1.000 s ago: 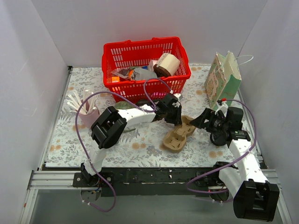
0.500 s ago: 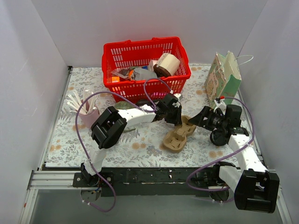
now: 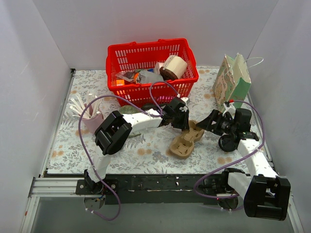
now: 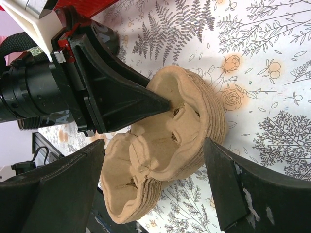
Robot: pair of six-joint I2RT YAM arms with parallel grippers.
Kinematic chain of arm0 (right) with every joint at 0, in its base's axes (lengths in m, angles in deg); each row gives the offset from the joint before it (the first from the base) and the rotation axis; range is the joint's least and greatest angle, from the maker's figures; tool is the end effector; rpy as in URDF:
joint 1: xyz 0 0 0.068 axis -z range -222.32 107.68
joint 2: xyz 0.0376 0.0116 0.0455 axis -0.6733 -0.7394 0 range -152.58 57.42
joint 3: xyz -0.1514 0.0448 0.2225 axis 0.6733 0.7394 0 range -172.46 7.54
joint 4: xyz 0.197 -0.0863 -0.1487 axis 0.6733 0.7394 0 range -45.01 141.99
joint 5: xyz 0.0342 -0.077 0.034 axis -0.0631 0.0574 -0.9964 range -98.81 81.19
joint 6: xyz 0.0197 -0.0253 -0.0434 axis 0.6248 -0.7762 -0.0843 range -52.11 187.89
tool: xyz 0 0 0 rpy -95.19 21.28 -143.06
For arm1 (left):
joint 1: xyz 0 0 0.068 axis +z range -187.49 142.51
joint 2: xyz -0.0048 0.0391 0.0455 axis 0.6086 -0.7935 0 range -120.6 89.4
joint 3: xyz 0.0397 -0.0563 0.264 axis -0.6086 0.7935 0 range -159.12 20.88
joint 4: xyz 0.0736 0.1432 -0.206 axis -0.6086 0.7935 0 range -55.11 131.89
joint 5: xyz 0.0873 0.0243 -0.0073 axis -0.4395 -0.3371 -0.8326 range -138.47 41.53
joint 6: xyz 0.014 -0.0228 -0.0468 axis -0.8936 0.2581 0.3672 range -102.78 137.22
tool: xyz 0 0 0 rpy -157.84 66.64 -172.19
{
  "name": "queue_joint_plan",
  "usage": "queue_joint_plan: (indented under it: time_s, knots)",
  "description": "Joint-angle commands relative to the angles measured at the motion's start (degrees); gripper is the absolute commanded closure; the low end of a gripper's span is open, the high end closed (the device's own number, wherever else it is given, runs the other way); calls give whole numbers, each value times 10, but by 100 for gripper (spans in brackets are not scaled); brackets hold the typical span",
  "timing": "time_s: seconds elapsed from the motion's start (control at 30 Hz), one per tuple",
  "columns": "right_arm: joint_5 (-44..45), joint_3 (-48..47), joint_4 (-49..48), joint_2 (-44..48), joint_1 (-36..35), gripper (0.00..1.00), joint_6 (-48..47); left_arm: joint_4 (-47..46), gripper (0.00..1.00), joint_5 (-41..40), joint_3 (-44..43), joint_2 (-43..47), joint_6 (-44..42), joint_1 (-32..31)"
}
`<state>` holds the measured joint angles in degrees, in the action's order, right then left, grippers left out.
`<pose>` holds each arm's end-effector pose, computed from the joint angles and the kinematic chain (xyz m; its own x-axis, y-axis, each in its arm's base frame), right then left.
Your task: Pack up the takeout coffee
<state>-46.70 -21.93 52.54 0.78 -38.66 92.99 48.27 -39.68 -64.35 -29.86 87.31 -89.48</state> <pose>0.2050 0.0088 0.2173 -0.7071 0.3807 -0.5958 -0.1693 0.7270 0.6654 0.2788 -0.3653 0.1760 -0.9464 -0.2979 -0.1246 -0.1393 0.7249 -0.6746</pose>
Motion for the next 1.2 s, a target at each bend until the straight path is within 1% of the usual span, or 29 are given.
queue_joint_plan:
  time_s: [0.0, 0.27, 0.4, 0.67, 0.77, 0.93, 1.07, 1.17]
  knots:
    - [-10, -23, -8, -4, -2, 10, -4, 8, 100, -13, -1, 22, -1, -6]
    - [-9, -22, -11, -9, -3, 10, -6, 9, 100, -12, -4, 20, 1, -7]
    - [-30, -19, -25, -14, -4, 10, -2, 9, 100, -12, -4, 19, 1, -7]
    - [-37, -16, -39, -5, -7, 10, -2, 9, 100, -15, -5, 18, -2, -11]
    - [-52, -15, -44, -8, -9, 10, -1, 13, 100, -25, -7, 16, -7, -15]
    - [-97, -7, -86, -8, -17, 10, 7, 21, 100, -35, -16, 11, -14, -22]
    - [-104, -3, -103, 0, -24, 10, 8, 29, 100, -51, -24, 4, -21, -28]
    - [-132, 13, -149, 1, -27, 10, 38, 31, 100, -62, -27, 3, -22, -32]
